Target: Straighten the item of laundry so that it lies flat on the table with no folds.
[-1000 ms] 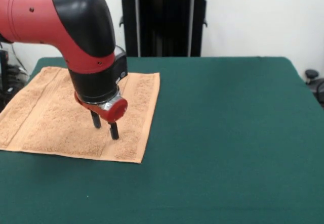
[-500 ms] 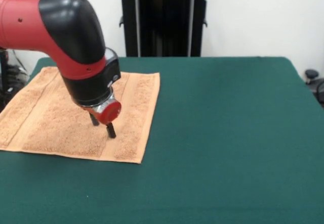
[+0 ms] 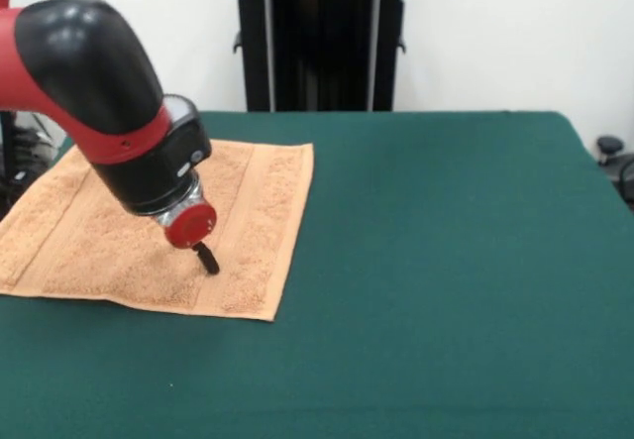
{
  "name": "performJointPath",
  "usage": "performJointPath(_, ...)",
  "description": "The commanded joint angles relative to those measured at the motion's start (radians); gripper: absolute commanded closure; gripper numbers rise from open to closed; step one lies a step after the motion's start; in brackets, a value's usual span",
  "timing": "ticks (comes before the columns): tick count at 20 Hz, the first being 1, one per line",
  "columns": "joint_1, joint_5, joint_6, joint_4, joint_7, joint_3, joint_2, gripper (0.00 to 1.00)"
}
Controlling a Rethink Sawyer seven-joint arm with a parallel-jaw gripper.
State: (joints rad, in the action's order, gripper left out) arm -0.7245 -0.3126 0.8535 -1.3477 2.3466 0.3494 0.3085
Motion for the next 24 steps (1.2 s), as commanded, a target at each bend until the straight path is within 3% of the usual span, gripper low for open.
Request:
performJointPath(1,0.009,0.02,-0.286,-0.07,-0.097,0.159,-0.279,0.0)
performJointPath(10,0.014,0.13,-0.286,-0.118,-0.05,0.218,-0.309,0.0)
performJointPath(24,0.091,0.24,-0.298,-0.19,0.146,0.168,-0.261,0.0)
